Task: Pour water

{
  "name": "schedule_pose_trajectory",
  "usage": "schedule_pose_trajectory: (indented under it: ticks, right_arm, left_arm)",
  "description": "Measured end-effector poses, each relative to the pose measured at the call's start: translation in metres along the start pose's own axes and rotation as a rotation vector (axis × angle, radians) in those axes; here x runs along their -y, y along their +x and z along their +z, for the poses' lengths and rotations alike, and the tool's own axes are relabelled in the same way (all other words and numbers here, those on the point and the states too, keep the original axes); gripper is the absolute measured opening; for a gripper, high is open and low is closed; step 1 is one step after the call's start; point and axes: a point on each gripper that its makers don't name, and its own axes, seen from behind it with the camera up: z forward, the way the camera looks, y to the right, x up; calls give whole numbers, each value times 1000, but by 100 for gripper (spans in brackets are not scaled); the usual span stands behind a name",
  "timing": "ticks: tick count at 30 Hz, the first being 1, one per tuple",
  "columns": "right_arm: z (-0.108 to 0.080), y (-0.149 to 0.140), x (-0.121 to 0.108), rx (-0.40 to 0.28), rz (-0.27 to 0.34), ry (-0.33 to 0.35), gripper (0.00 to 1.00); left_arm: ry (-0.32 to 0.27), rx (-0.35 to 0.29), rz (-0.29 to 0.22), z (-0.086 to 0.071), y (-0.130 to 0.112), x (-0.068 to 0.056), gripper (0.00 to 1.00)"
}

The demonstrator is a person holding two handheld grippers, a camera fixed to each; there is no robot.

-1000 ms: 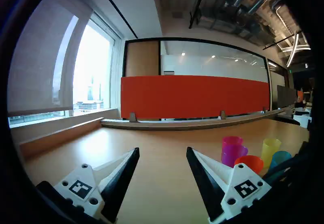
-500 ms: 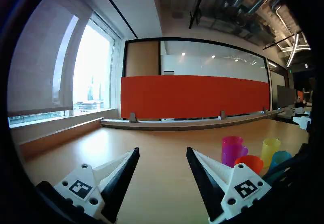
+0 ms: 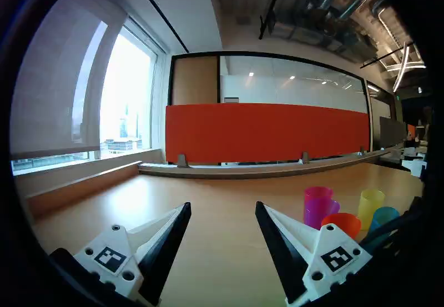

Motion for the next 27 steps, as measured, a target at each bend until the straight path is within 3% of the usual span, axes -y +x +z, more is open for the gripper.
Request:
schedule_pose_trajectory:
  ticks: [27]
  right_arm:
    - [0,-2,-1,2,2,0,100]
  left_arm:
    - [0,0,0,0,0,0,85]
